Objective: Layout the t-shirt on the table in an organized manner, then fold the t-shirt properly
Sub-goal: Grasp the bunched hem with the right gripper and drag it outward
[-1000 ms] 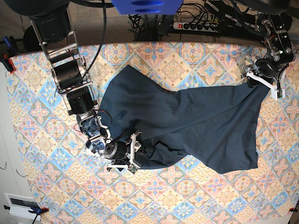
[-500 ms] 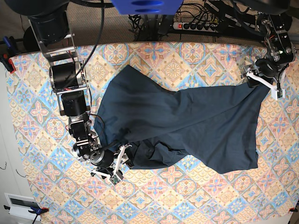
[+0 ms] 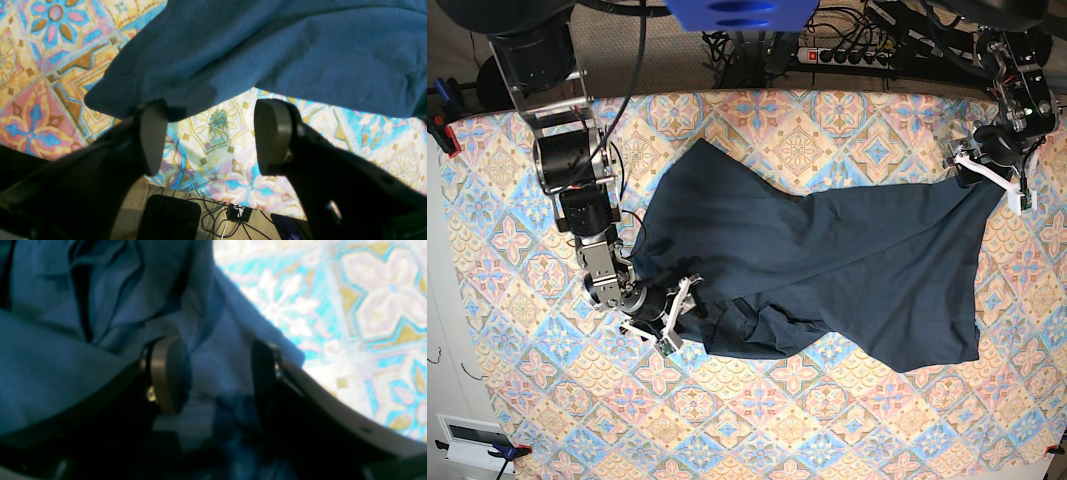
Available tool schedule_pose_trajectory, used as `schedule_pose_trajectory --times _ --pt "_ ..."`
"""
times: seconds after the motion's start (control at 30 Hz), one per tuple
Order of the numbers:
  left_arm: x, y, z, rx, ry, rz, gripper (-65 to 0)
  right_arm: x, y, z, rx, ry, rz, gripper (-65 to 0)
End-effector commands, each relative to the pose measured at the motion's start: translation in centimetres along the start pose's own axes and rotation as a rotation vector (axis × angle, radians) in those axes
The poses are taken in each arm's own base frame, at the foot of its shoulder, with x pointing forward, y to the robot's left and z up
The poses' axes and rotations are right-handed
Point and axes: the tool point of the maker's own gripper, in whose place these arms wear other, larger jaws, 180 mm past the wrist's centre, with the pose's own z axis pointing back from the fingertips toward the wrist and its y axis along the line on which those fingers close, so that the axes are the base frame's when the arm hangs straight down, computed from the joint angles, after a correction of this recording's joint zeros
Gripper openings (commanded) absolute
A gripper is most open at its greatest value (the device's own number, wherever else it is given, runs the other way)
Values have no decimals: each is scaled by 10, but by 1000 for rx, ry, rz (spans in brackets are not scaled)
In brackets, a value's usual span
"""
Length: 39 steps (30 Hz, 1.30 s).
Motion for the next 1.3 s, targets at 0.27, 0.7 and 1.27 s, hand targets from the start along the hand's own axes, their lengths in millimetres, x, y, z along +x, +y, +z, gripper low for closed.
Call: schedule_pose_trajectory --times 0.27,0.7,1.27 --pt "12 2 5 7 -42 -12 -256 47 -13 4 -20 -105 23 -335" --pt "12 3 5 8 -42 -11 -256 55 5 -4 11 -123 22 -449" --pt "12 3 5 8 -42 -11 -257 148 -38 40 -104 -404 -7 -645"
